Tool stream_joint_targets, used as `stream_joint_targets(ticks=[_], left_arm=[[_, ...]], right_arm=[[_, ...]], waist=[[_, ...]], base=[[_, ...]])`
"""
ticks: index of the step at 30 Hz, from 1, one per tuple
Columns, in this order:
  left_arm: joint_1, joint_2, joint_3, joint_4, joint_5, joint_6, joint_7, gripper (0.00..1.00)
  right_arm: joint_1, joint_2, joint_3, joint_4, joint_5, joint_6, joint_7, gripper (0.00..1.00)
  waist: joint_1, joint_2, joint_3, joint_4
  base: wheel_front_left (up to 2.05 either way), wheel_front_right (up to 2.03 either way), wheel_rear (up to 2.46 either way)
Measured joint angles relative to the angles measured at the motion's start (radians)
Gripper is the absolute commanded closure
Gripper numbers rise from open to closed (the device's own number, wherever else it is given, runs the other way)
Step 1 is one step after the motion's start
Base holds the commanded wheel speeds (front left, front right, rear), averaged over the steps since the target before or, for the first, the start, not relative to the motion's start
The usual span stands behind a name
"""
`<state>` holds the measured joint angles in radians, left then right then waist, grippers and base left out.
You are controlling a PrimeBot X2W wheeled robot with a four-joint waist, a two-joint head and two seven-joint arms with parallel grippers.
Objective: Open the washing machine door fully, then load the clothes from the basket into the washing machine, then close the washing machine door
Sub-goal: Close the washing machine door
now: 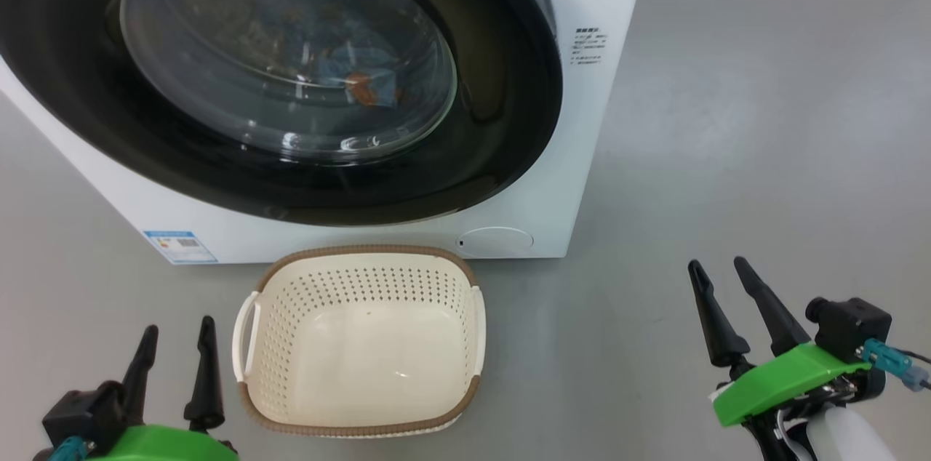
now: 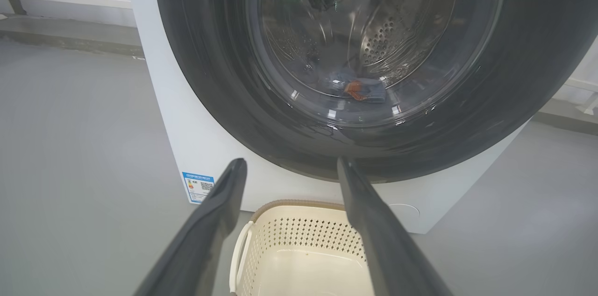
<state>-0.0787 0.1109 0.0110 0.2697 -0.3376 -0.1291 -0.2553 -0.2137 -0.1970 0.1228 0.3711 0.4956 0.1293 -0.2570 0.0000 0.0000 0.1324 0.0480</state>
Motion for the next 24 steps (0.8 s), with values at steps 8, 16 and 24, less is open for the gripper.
stream_joint_targets(ticks=[8, 16, 24], left_arm=[[0.029, 0.0, 0.007, 0.001, 0.004, 0.0, 0.0, 0.0], [0.041, 0.007, 0.003, 0.001, -0.006, 0.0, 0.0, 0.0], [0.055, 0.008, 0.001, 0.001, -0.015, 0.0, 0.0, 0.0]], right_arm=[[0.045, -0.018, 0.011, -0.001, 0.003, 0.0, 0.0, 0.0], [0.072, -0.024, 0.006, -0.004, 0.008, 0.0, 0.0, 0.0], [0.077, -0.023, -0.004, -0.005, 0.008, 0.0, 0.0, 0.0]], waist=[[0.0, 0.0, -0.028, -0.02], [0.0, 0.0, -0.04, -0.034], [0.0, 0.0, -0.048, -0.039]], base=[[0.0, 0.0, 0.0], [0.0, 0.0, 0.0], [0.0, 0.0, 0.0]])
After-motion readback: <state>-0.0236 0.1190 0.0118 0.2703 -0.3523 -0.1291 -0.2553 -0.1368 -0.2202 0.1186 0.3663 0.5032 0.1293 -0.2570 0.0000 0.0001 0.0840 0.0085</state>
